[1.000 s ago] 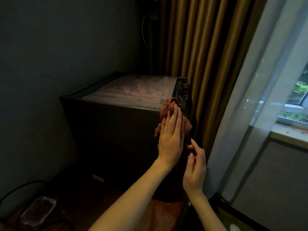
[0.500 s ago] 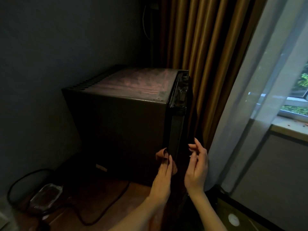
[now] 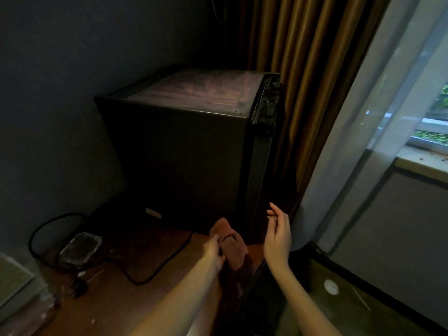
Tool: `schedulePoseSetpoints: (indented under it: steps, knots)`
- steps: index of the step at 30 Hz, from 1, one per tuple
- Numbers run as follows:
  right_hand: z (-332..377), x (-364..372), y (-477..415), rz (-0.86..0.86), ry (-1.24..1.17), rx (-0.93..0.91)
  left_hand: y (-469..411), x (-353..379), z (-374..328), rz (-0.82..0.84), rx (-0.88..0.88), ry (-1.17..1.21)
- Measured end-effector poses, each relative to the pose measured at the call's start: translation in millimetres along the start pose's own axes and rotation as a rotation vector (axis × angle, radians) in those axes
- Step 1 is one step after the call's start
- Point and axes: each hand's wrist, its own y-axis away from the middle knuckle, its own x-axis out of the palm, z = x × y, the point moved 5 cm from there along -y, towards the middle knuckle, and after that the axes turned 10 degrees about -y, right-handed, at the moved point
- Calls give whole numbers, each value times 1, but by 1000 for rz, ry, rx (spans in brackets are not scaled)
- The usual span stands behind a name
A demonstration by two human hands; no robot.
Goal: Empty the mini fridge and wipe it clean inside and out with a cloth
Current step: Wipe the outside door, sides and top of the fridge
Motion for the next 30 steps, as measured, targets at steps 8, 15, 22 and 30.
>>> schedulePoseSetpoints:
  steps: [8,15,22,30]
  knots:
    - [-33,6,3,91,6,187,11,18,10,63,-179,39]
    - [-45,-7,-25,108,12,179,-28,64,13,71,-310,324]
    - [-51,-11,-44,128,49,136,-19,81,4,0,-367,363]
    - [-43,17,-32,237,73,140,34,92,-30,68,-392,348]
